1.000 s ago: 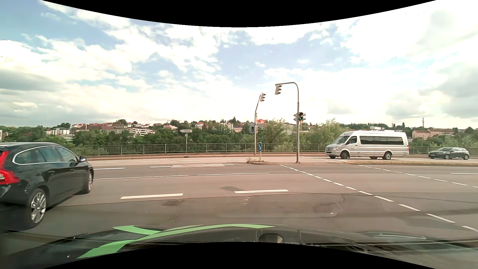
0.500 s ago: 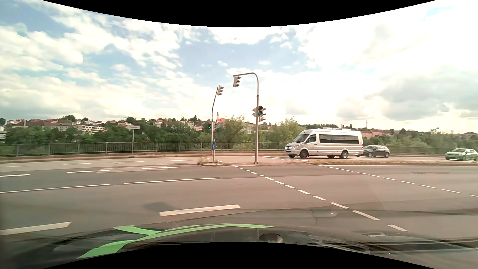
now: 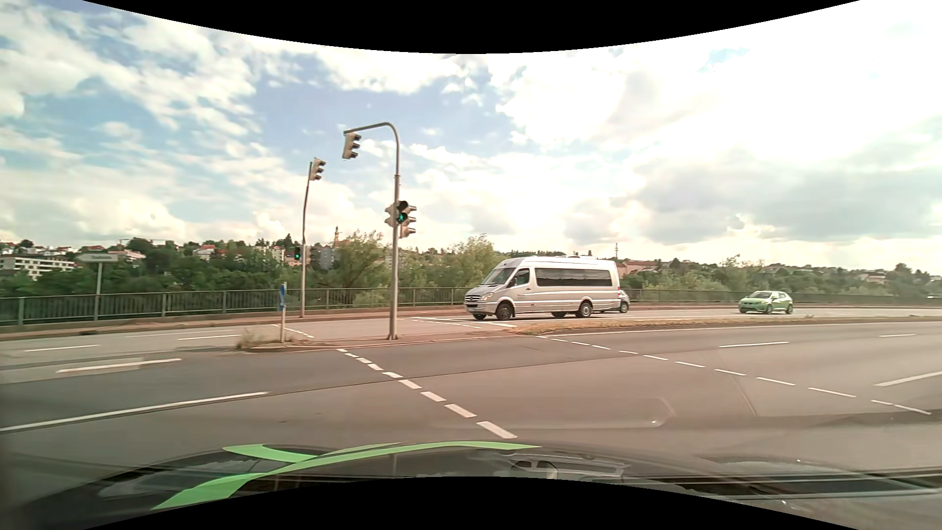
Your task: Follow the waypoints while adhering to traffic rules and regulations
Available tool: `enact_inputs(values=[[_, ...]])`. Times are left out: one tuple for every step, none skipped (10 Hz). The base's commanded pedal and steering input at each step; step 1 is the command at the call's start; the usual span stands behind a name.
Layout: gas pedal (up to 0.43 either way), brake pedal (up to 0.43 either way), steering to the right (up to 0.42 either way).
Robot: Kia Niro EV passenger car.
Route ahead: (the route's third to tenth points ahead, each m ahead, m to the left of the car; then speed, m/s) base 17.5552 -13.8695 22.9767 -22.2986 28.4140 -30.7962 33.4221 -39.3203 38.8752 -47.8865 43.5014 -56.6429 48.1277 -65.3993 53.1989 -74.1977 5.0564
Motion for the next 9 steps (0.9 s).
enact_inputs(values=[[0.22,0.0,0.368],[0.22,0.0,0.363],[0.209,0.0,0.356],[0.209,0.0,0.353],[0.209,0.0,0.352],[0.197,0.0,0.355],[0.197,0.0,0.361],[0.189,0.0,0.366],[0.189,0.0,0.366]])
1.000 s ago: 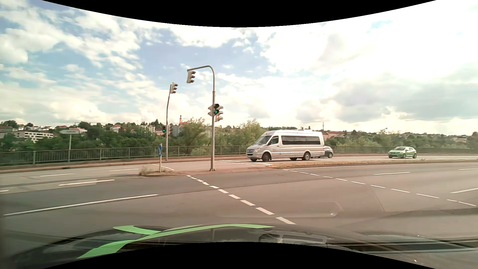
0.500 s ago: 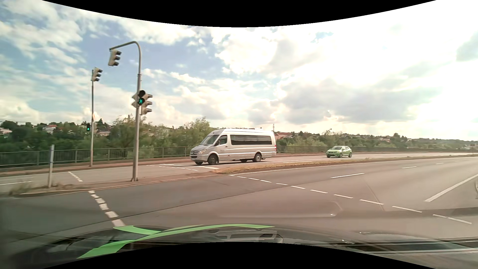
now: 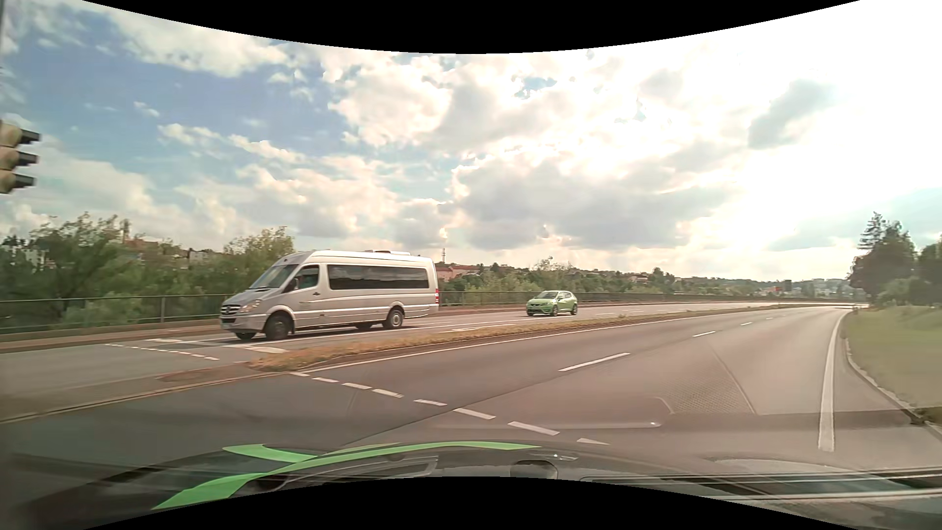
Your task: Follow the waypoints while adhering to traffic rules and regulations
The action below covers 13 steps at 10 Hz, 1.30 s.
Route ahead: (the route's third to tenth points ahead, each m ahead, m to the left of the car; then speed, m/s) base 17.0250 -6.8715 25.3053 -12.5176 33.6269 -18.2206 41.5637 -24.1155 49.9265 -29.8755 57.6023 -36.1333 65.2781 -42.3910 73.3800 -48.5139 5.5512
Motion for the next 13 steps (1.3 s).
enact_inputs(values=[[0.189,0.0,0.365],[0.189,0.0,0.365],[0.189,0.0,0.363],[0.209,0.0,0.359],[0.209,0.0,0.354],[0.22,0.0,0.331],[0.248,0.0,0.292],[0.26,0.0,0.246],[0.268,0.0,0.21],[0.28,0.0,0.182],[0.287,0.0,0.165],[0.287,0.0,0.148],[0.287,0.0,0.14]])
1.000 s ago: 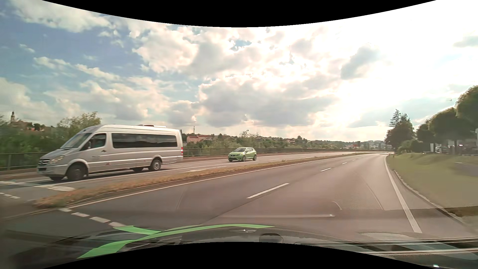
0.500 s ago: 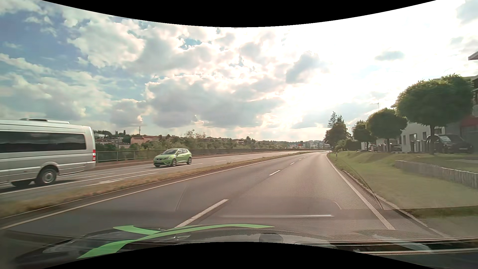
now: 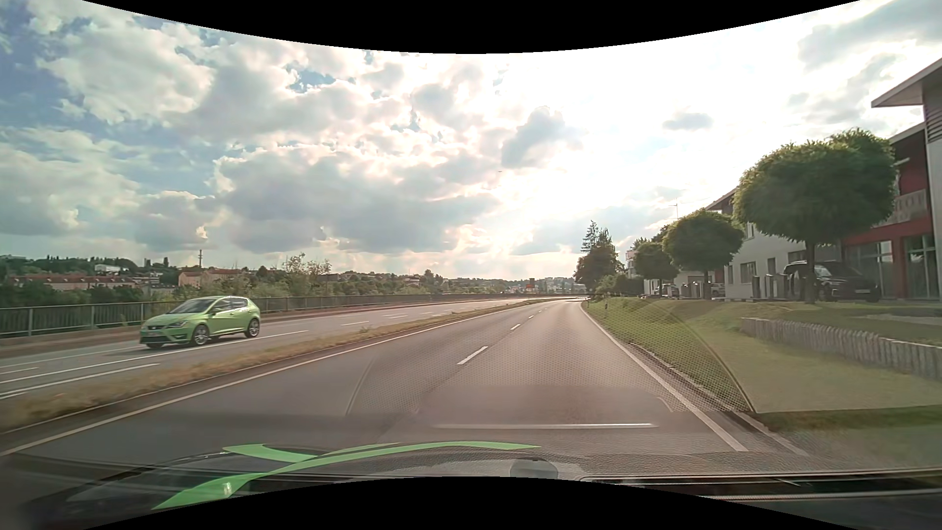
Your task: Follow the waypoints while adhering to traffic rules and regulations
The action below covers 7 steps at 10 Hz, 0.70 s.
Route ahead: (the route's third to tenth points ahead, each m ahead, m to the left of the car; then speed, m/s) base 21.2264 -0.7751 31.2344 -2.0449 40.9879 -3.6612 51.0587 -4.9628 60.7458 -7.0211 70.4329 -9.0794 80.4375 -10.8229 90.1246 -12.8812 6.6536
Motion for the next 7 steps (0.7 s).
enact_inputs(values=[[0.287,0.0,0.123],[0.299,0.0,0.103],[0.311,0.0,0.088],[0.311,0.0,0.081],[0.311,0.0,0.078],[0.319,0.0,0.071],[0.331,0.0,0.054]])
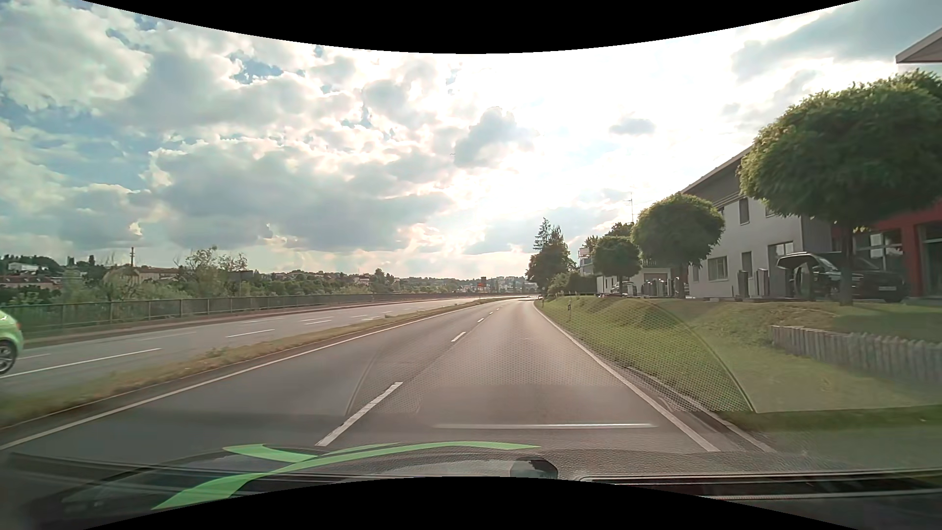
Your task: Follow the waypoints while adhering to traffic rules and regulations
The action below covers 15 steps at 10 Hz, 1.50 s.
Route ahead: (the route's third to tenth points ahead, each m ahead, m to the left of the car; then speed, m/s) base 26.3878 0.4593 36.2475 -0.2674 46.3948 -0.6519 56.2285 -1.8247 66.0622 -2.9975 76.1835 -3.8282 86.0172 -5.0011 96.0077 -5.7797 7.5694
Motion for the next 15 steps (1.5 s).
enact_inputs(values=[[0.331,0.0,0.039],[0.331,0.0,0.026],[0.331,0.0,0.018],[0.331,0.0,0.012],[0.331,0.0,0.01],[0.331,0.0,0.005],[0.331,0.0,0.003],[0.331,0.0,0.004],[0.331,0.0,0.003],[0.331,0.0,0.003],[0.35,0.0,0.003],[0.35,0.0,0.003],[0.35,0.0,0.003],[0.35,0.0,0.002],[0.35,0.0,0.002]])
